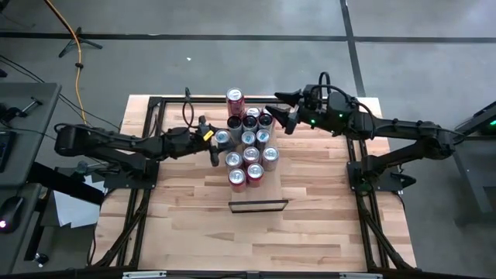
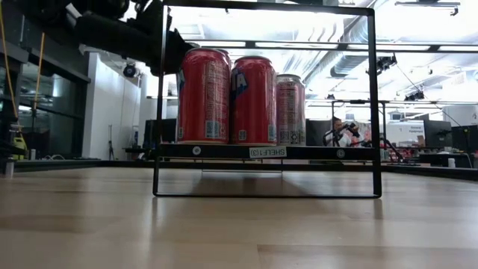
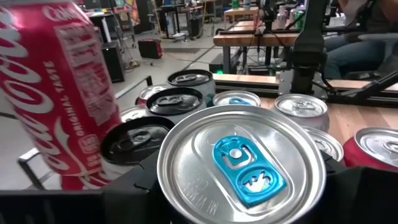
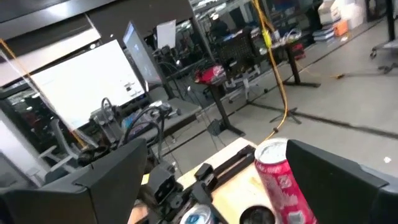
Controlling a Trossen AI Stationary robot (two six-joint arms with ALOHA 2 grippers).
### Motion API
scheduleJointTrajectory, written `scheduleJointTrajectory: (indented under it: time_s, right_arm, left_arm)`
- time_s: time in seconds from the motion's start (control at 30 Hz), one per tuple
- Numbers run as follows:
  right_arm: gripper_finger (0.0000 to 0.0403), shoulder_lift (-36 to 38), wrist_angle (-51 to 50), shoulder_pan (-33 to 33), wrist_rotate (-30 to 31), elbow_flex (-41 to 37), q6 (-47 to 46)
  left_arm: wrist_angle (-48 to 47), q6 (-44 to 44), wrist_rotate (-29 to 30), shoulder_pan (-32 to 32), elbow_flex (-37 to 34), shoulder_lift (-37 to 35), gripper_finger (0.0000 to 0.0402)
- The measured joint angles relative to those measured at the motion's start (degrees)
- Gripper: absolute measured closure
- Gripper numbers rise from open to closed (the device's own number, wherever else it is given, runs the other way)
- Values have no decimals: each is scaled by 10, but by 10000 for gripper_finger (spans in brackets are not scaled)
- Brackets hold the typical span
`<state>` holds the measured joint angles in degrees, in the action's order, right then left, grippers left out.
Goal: Place canned beverage on shelf
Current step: Put the blue soda can on the shelf aligned with the other blue soda can
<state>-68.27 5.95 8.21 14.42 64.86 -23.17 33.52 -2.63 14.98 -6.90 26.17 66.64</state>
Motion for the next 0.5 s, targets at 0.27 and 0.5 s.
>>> scheduleJointTrajectory:
  time_s: [0.27,0.5]
  right_arm:
    - [34,-55,-32,0,-71,0,-95]
    - [34,-144,-48,0,-99,30,-128]
  left_arm:
    - [11,2,-18,0,0,28,220]
    - [14,-22,-29,0,1,28,218]
